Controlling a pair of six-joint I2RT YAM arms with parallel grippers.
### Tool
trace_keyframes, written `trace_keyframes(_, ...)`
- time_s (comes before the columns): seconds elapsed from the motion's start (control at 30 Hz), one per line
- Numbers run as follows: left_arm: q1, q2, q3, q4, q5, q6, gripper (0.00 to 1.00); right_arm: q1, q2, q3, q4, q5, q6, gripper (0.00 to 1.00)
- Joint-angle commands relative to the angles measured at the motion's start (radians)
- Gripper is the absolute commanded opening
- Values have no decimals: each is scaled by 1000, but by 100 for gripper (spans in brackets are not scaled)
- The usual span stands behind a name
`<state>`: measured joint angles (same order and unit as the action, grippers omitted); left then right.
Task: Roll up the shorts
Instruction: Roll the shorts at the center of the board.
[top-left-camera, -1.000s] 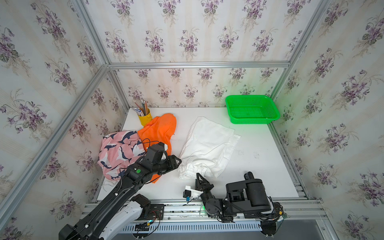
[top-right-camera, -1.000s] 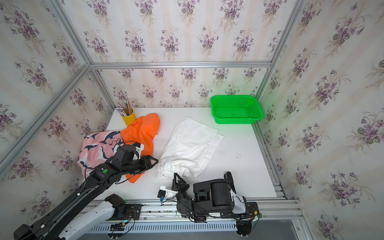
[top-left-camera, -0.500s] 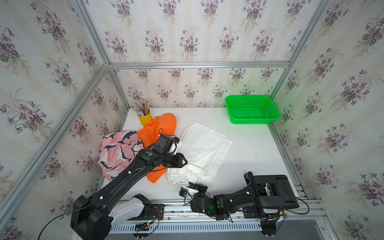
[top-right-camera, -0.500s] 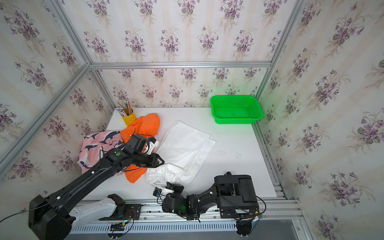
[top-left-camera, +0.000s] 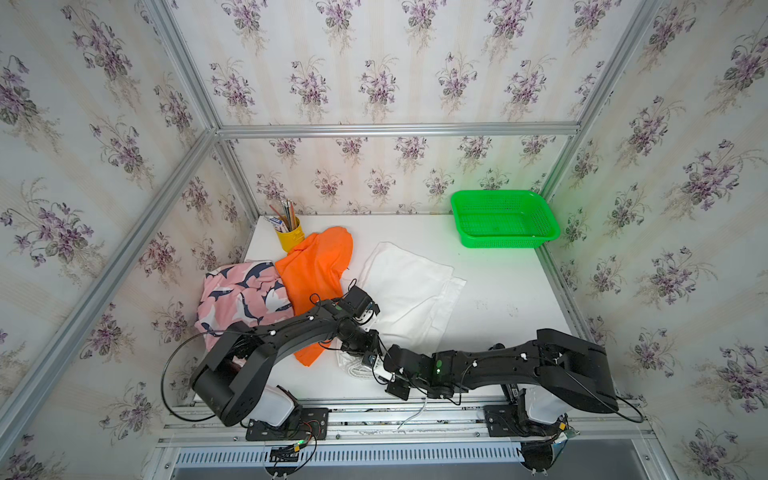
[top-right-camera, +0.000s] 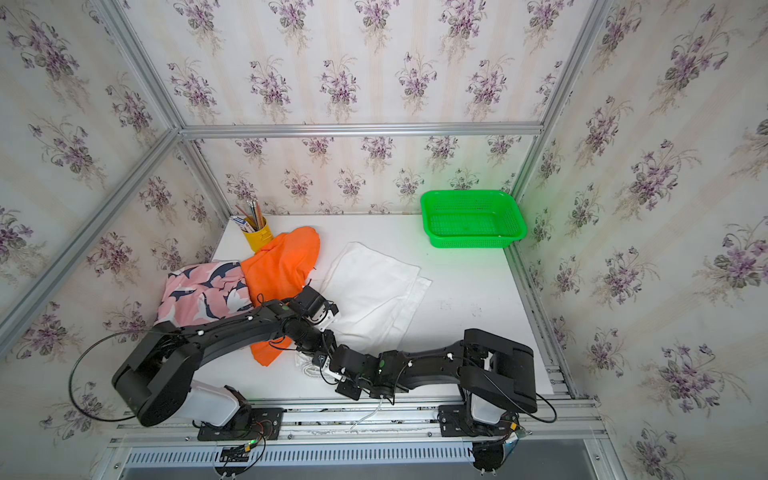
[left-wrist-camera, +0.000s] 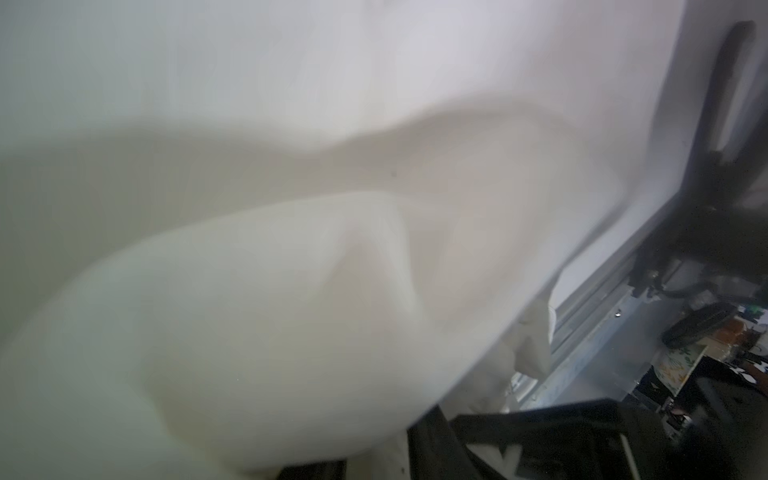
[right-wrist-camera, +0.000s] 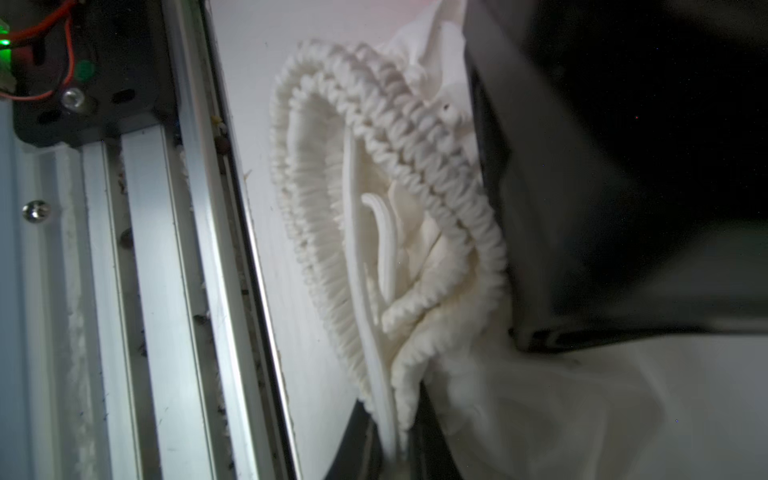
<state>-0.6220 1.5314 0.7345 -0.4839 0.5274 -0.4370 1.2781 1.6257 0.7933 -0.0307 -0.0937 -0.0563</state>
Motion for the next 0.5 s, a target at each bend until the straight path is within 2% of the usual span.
trace_keyframes(0.0, -2, 35, 2, -2, -84, 35, 28, -95, 15, 47, -130, -166, 37, 3)
trace_keyframes(0.23, 5, 71, 104, 170, -164, 101, 29, -283, 52, 146, -250, -308, 45, 3)
trace_keyframes(0.3, 15, 54, 126, 174, -225, 117, 34, -323, 65, 162, -281, -348, 29, 4)
trace_keyframes(0.47, 109, -62, 116, 114, -256, 98, 44, -392, 99, 201, -360, -429, -8, 5)
